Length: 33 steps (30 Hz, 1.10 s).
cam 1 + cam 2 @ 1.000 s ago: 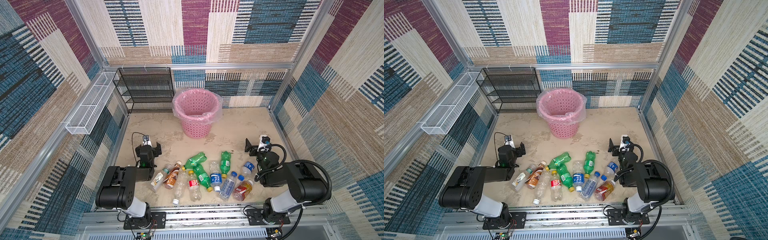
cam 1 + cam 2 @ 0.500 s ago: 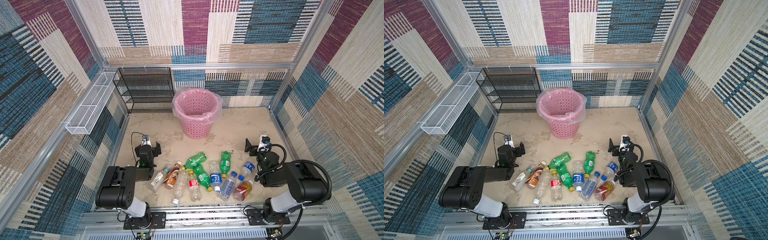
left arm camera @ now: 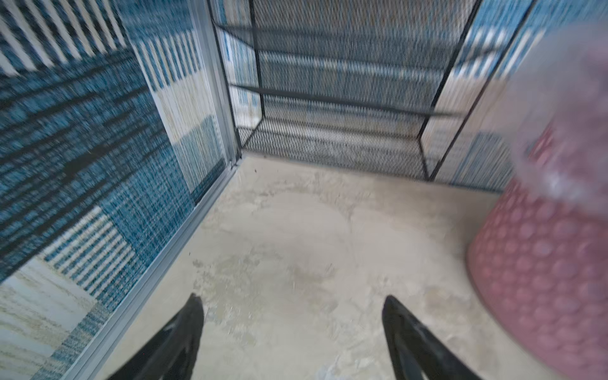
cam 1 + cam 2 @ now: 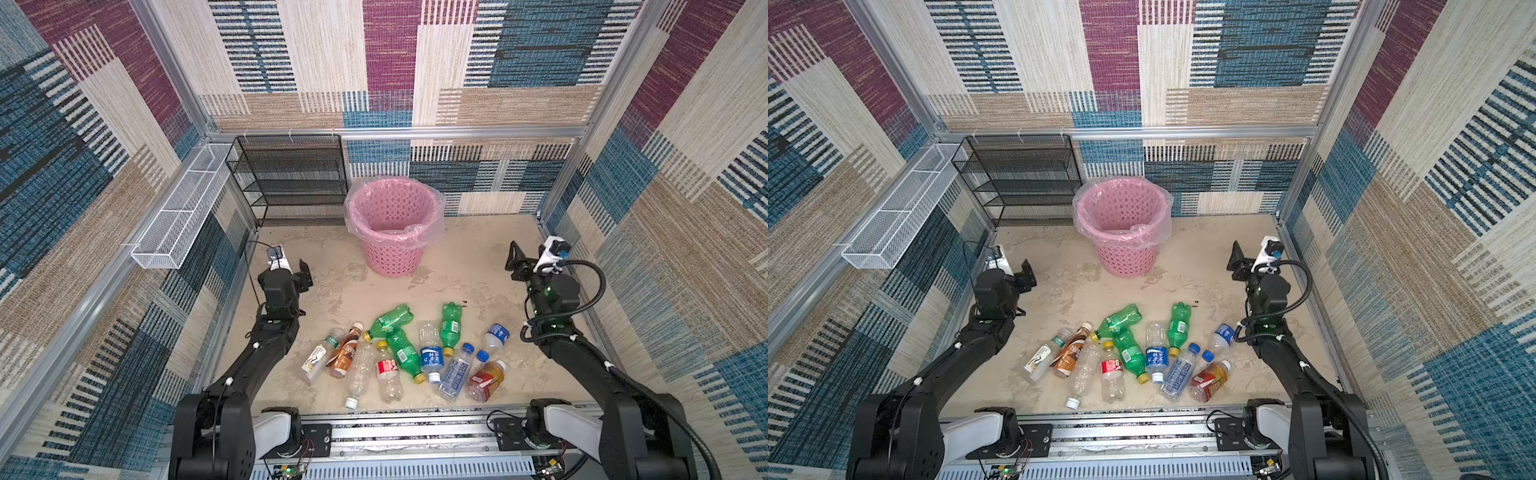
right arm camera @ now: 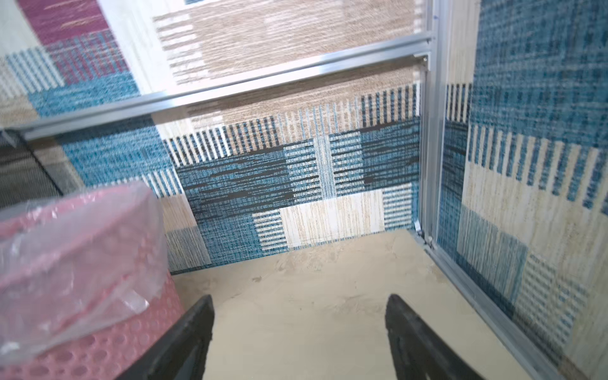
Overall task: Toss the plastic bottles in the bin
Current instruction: 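Lower the right gripper onto the blue-label bottle while the left gripper moves over bottles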
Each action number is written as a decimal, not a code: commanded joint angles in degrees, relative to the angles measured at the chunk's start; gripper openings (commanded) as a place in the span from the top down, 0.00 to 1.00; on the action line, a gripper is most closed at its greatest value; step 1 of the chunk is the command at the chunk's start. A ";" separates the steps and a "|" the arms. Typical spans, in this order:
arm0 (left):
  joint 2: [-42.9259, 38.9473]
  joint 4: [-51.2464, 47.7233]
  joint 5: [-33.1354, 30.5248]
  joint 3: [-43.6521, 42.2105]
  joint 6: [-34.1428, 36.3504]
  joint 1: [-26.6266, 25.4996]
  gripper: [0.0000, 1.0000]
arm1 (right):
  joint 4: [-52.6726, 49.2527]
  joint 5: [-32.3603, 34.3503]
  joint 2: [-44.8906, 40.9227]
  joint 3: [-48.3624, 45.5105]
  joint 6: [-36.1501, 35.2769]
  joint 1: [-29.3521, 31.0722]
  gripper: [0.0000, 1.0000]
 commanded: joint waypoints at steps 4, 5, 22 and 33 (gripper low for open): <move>-5.77 -35.15 14.46 12.89 -19.78 -0.56 0.28 | -51.85 -4.13 -2.19 16.68 26.80 0.42 0.18; -6.29 -37.93 16.34 13.85 -20.54 -0.90 0.28 | -54.71 -5.77 -3.09 16.44 28.03 0.79 0.17; -9.26 -50.82 28.88 7.32 -20.69 -4.57 0.22 | -70.97 -10.74 -15.05 -0.61 34.99 6.79 0.08; -8.95 -50.07 28.88 6.62 -20.87 -5.91 0.23 | -64.56 -11.57 -10.81 -5.60 33.84 6.80 0.11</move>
